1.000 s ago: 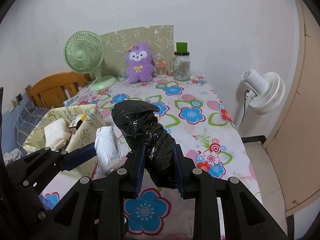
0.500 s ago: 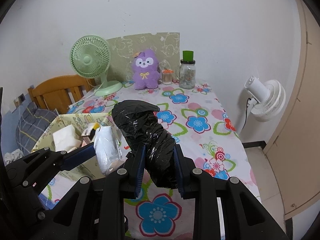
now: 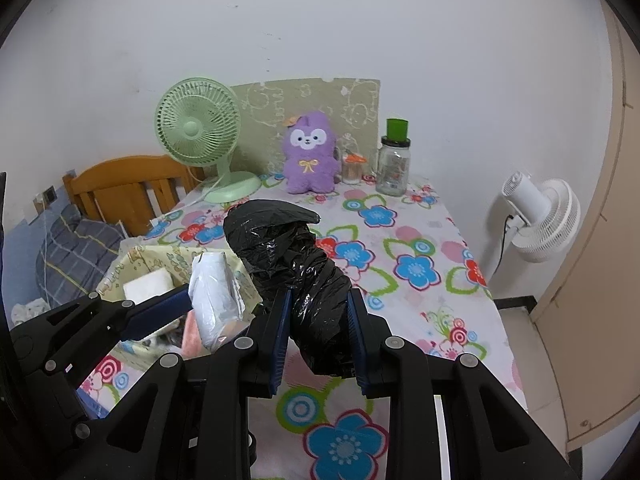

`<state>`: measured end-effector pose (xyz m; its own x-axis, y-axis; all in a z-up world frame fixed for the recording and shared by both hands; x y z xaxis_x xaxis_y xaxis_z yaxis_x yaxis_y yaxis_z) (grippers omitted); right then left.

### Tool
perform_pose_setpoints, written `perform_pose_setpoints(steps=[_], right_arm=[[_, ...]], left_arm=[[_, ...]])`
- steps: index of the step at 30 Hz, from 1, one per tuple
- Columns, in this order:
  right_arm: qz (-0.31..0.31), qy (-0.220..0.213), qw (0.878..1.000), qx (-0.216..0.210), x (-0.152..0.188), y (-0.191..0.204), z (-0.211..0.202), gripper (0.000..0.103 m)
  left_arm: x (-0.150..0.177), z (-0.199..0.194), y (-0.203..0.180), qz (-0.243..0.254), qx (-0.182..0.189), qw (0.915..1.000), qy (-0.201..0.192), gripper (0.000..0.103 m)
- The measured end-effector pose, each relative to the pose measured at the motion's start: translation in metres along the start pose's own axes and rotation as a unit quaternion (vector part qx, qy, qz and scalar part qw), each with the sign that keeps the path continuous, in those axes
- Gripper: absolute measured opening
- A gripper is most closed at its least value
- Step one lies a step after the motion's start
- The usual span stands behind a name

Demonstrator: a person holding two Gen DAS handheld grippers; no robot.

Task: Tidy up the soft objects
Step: 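Carry the black umbrella with both tools over the fabric box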

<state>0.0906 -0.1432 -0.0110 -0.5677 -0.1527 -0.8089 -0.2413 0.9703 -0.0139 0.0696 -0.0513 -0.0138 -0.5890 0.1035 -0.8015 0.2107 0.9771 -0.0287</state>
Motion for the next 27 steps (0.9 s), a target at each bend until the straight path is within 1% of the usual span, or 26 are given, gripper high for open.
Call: perform_pose_setpoints(steps=[6, 14, 27], right_arm=[[-0.009, -0.002, 1.000, -0.009, -0.010, 0.015, 0.006, 0.030], [-0.020, 0.005, 1.000, -0.023, -0.016, 0.037, 0.019, 0.030], [-0.034, 0.025, 0.998, -0.053, -0.024, 0.070, 0.048, 0.030]], left_arm=[[-0.004, -0.001, 0.017, -0.007, -0.009, 0.9999, -0.004, 0.048], [-0.003, 0.002, 0.042, -0.017, -0.020, 0.9997, 0.001, 0.049], [0.001, 0.011, 0.078, -0.036, -0.041, 0.9985, 0.011, 0.049]])
Point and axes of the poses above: each gripper's, at about its wrist camera, not at the fingertips, and z roughly the way its jaws point, y to its left, x to its underside, the point moved 3 cm from there along z, roughly the way its jaws point, and after that the axes turned 5 degrees about -z, right-handed, at the moved point
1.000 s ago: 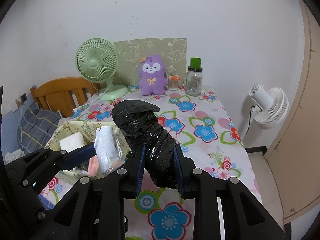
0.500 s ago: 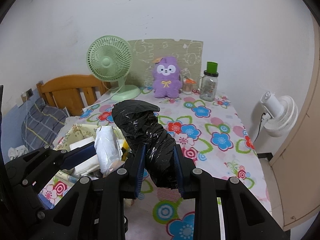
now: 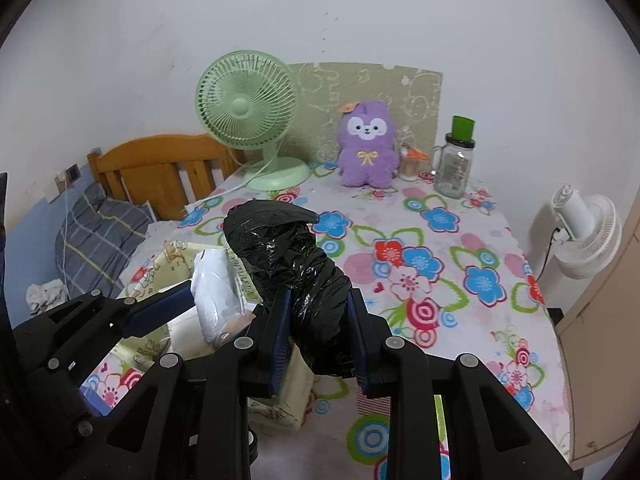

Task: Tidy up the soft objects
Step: 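Carry the black umbrella with both tools over the fabric box, then lower the umbrella into the box and open both tools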

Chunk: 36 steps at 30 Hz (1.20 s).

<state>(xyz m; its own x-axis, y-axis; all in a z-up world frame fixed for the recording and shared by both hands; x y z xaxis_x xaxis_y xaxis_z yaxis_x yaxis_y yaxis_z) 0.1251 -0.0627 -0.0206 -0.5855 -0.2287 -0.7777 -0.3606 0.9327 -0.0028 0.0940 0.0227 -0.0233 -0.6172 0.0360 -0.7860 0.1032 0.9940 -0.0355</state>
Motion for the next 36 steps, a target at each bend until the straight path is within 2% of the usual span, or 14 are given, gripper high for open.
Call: perform_pose_setpoints(steps=[4, 17, 26, 32, 36], right_arm=[[-0.010, 0.007, 1.000, -0.006, -0.003, 0.010, 0.009, 0.030], [-0.025, 0.022, 0.998, -0.053, -0.007, 0.036, 0.036, 0.030], [-0.036, 0.032, 0.996, -0.072, -0.008, 0.051, 0.049, 0.030], [-0.044, 0.041, 0.995, -0.085, -0.006, 0.060, 0.060, 0.031], [-0.041, 0.045, 0.994, -0.091, -0.003, 0.062, 0.063, 0.034]], left_arm=[[0.002, 0.008, 0.013, -0.013, -0.016, 0.9998, 0.003, 0.049], [0.014, 0.032, 0.050, -0.049, -0.037, 0.9973, 0.040, 0.052], [0.022, 0.040, 0.066, -0.053, -0.054, 0.9957, 0.052, 0.081], [0.025, 0.041, 0.076, -0.058, -0.054, 0.9951, 0.059, 0.092], [0.028, 0.040, 0.077, -0.058, -0.050, 0.9952, 0.062, 0.094]])
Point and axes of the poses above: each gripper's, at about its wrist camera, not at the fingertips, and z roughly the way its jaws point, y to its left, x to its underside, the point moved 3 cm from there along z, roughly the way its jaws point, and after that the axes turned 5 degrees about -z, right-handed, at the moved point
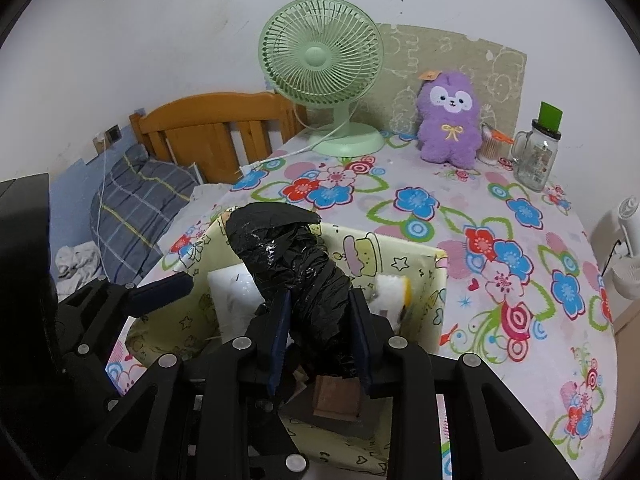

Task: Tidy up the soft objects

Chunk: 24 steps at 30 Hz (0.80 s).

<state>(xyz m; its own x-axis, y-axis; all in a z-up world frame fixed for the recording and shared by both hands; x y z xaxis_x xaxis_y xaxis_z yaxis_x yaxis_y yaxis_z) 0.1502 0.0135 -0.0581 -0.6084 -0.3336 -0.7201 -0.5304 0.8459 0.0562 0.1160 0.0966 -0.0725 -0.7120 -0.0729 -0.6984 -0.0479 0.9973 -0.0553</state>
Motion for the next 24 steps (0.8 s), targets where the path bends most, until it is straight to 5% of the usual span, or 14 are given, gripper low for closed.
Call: perform_pose_setpoints(steps=[4, 8, 24], right_arm=[[0.010, 0.003, 1.000, 0.010, 0.003, -0.003, 0.000, 0.060], [0.010, -0.005, 1.000, 0.028, 0.007, -0.007, -0.009, 0.071], [0.029, -0.026, 0.996, 0.075, 0.023, -0.034, -0.046, 0.084]], left_arm=[[0.002, -0.001, -0.001, 0.003, 0.004, 1.0000, 0.000, 0.095], [0.003, -0.007, -0.005, 0.010, 0.009, 0.9999, -0.006, 0.097], [0.005, -0.026, -0.043, 0.035, 0.029, 0.9987, -0.025, 0.100]])
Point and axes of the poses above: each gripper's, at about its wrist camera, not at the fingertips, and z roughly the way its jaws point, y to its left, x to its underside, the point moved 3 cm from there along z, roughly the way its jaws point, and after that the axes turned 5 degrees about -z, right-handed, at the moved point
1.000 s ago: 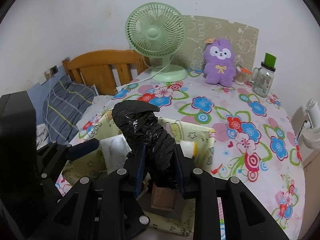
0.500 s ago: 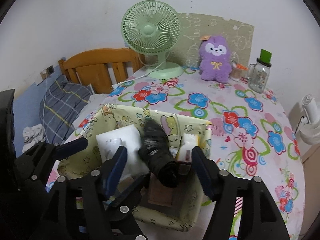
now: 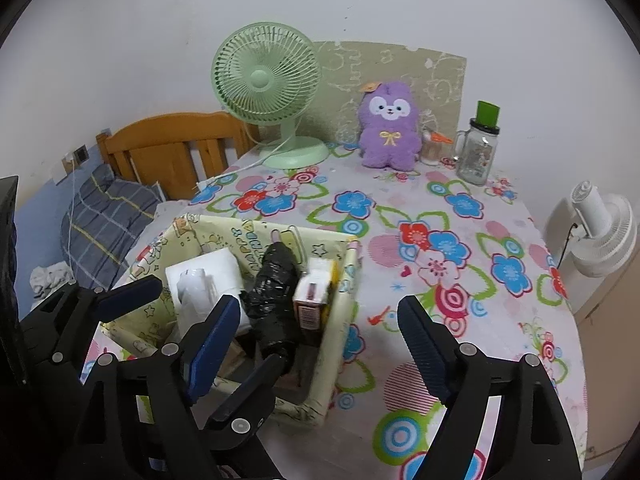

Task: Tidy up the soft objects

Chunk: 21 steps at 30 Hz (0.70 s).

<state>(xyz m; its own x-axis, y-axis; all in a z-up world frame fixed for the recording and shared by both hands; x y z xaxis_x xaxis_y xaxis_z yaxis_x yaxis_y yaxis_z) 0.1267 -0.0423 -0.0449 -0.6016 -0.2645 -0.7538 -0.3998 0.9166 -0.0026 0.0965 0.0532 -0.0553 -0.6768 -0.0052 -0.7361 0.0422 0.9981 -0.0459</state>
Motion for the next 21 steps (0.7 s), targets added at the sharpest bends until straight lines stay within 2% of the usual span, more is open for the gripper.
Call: perform_pose_setpoints(steps=[6, 21], right_arm=[[0.011, -0.009, 1.000, 0.009, 0.006, -0.013, -0.010, 0.088], [0.046, -0.022, 0.998, 0.028, 0.027, -0.049, -0.033, 0.088]], left_arm=[[0.000, -0.005, -0.014, 0.004, 0.003, 1.0000, -0.005, 0.100], [0.004, -0.011, -0.047, 0.016, 0.001, 0.9998, -0.011, 0.103]])
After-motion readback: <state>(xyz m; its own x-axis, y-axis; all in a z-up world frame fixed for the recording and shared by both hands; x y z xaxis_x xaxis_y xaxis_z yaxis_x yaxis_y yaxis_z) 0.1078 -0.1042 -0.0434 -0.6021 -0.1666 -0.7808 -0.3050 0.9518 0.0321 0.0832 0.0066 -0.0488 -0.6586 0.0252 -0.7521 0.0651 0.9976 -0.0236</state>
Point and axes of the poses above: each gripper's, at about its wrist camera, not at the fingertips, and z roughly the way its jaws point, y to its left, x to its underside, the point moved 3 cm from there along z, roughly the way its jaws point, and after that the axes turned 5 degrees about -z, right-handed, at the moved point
